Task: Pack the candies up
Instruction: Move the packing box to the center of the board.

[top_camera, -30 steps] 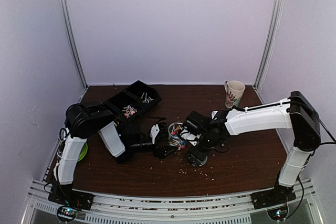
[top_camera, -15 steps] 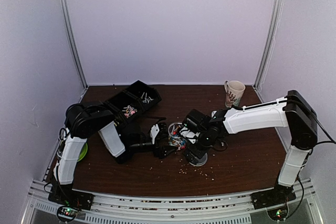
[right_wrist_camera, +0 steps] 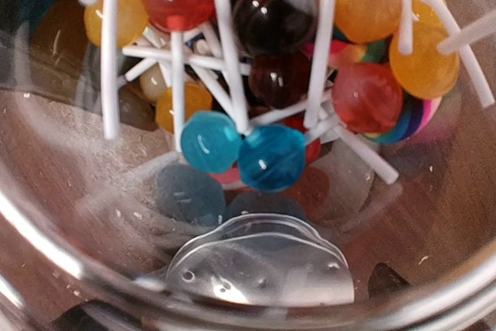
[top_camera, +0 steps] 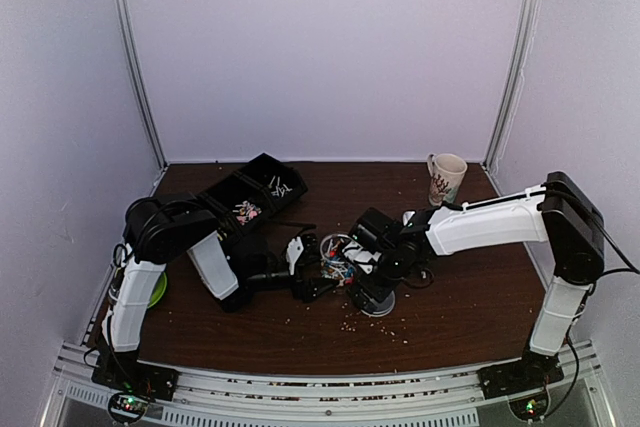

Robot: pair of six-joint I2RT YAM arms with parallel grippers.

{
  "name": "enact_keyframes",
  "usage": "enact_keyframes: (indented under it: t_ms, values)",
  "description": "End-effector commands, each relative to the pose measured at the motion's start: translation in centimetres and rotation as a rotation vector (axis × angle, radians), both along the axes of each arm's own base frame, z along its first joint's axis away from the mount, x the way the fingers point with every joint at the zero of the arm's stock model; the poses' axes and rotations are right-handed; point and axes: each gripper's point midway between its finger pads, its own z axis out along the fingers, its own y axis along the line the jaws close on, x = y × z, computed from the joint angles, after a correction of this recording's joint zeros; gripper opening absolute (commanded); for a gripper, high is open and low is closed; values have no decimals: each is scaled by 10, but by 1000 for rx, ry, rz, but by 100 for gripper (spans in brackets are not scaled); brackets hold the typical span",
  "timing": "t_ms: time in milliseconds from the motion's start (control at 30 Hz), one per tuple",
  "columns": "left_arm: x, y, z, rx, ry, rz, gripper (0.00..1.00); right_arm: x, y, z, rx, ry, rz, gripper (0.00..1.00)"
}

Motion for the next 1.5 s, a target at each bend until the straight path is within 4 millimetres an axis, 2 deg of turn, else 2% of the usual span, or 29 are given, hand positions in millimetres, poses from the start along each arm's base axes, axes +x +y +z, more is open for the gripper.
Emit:
enact_keyframes:
  t_ms: [0,167,467,667,900,1467]
  values:
    - [4,2,5,-39,0,3,83,-19,-21,-18,-67,77,2,100]
    - [4,2,6,-41,-1,10,83,-18,-28,-18,-72,54,-21,99]
    - [10,6,6,-47,7,35,84,-2,-22,7,26,-69,-55,100]
    - [19,17,8,-70,22,88,83,2,-19,9,49,-93,-68,100]
    - [29,25,5,-57,20,155,83,3,-16,23,96,-114,-72,100]
    - [37,37,5,-47,-4,236,85,-4,-12,-1,60,-33,-72,99]
